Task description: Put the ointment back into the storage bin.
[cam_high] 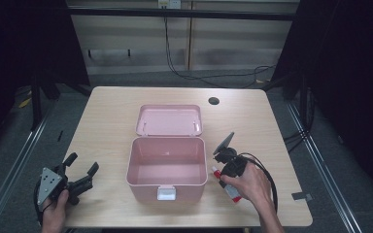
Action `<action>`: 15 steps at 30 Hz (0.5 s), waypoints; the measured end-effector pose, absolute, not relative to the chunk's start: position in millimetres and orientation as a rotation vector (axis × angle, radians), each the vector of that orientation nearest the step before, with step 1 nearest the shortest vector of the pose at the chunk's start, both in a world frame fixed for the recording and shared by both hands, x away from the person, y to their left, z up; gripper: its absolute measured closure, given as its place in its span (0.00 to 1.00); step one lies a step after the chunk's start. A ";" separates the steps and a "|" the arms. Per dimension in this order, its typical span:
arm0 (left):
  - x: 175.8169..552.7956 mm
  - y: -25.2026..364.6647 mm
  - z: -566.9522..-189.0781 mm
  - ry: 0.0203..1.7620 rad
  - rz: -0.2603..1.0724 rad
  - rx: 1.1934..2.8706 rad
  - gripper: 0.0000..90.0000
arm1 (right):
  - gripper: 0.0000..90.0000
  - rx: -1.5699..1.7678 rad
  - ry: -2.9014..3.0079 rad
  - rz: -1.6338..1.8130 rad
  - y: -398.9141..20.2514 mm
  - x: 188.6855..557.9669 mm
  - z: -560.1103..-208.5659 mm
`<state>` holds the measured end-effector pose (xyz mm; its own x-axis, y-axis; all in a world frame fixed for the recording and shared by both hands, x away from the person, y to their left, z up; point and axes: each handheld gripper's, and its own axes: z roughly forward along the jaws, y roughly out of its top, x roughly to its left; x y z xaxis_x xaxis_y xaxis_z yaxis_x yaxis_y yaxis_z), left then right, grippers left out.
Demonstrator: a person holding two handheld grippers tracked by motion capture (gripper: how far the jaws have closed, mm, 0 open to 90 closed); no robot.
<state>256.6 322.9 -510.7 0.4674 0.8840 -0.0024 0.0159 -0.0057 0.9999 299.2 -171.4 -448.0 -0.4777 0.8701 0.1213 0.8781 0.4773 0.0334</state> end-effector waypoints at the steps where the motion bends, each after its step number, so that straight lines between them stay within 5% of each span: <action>1: 256.6 322.9 -510.7 0.854 0.837 1.414 0.17 | 0.79 -1.557 -2.624 -0.139 -171.4 299.2 -448.0; 15: 256.6 322.9 -510.7 0.854 0.835 1.415 0.17 | 0.79 -1.378 -2.679 -0.189 -186.5 293.0 -430.5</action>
<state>256.6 322.9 -510.7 0.4682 0.8836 -0.0029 0.0169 -0.0057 0.9998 293.0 -186.5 -430.5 -0.5772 0.7996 0.1657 0.8149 0.5770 0.0546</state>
